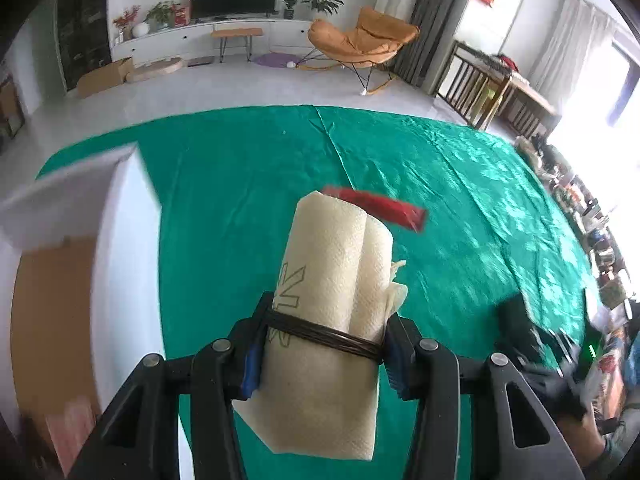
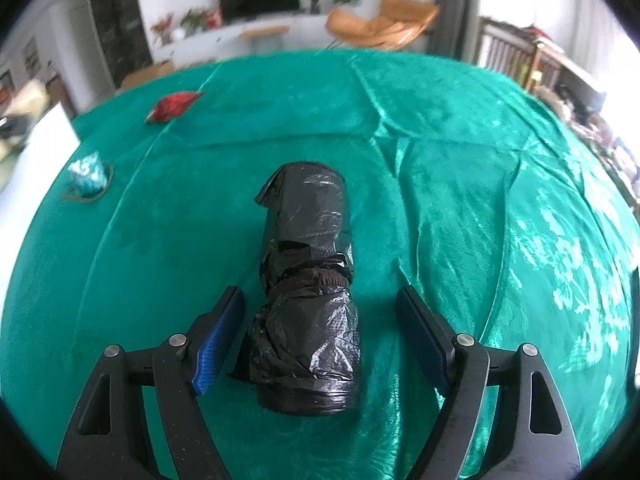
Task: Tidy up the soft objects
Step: 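Grasp the cream strapped cloth roll with the left tool while the right tool holds the black roll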
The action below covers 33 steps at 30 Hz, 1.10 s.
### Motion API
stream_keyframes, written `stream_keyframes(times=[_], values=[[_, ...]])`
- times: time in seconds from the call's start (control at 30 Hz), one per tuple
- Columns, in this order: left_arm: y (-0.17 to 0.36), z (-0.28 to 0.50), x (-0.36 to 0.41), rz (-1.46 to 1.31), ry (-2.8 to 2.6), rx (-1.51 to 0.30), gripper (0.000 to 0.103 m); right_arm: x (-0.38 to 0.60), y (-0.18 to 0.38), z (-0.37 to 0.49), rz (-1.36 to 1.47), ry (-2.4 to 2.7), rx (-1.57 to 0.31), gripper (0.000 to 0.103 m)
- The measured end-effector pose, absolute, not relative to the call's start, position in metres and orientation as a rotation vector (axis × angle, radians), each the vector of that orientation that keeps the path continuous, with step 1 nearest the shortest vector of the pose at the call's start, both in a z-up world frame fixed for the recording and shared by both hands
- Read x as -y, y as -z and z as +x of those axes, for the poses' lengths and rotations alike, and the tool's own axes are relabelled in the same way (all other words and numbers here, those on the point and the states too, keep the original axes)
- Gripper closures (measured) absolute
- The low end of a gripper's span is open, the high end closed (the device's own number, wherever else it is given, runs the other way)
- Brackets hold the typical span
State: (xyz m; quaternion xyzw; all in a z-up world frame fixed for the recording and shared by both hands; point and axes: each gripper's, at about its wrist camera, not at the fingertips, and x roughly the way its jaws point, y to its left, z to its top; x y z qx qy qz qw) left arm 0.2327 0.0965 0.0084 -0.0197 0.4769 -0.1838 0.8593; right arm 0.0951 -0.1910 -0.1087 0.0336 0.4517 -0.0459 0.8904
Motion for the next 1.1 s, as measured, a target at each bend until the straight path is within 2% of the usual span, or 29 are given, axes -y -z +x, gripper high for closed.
stream_keyframes(times=[0.1, 0.2, 0.3, 0.4, 0.47, 0.5, 0.53, 0.63, 0.93, 1.1], values=[[-0.001, 0.186, -0.099, -0.084, 0.369, -1.006, 0.054, 0.200, 0.104, 0.102, 0.134, 0.050, -1.029, 0.022], [0.020, 0.146, -0.069, -0.024, 0.361, -0.990, 0.053, 0.205, 0.100, 0.106, 0.194, 0.042, -1.077, 0.023], [0.052, 0.132, -0.035, 0.008, 0.356, -0.983, 0.053, 0.200, 0.102, 0.101, 0.147, 0.058, -1.076, 0.023], [0.086, 0.128, -0.014, 0.095, 0.292, -0.968, 0.046, 0.193, 0.106, 0.091, 0.086, 0.065, -1.036, 0.023], [0.102, 0.129, -0.009, 0.126, 0.264, -0.980, 0.029, 0.191, 0.107, 0.086, 0.055, 0.069, -1.015, 0.023], [0.105, 0.128, -0.006, 0.141, 0.248, -0.953, 0.024, 0.190, 0.107, 0.084, 0.045, 0.071, -1.011, 0.023], [0.105, 0.125, -0.007, 0.155, 0.232, -0.945, 0.013, 0.189, 0.108, 0.084, 0.037, 0.071, -1.010, 0.023], [0.109, 0.125, -0.015, 0.137, 0.200, -0.937, 0.002, 0.189, 0.108, 0.085, 0.026, 0.071, -1.009, 0.023], [0.114, 0.126, -0.019, 0.091, 0.192, -0.950, 0.000, 0.190, 0.113, 0.075, 0.017, 0.057, -0.899, 0.020], [0.114, 0.126, -0.018, 0.091, 0.191, -0.951, 0.000, 0.191, 0.109, 0.084, 0.017, 0.048, -0.969, 0.020]])
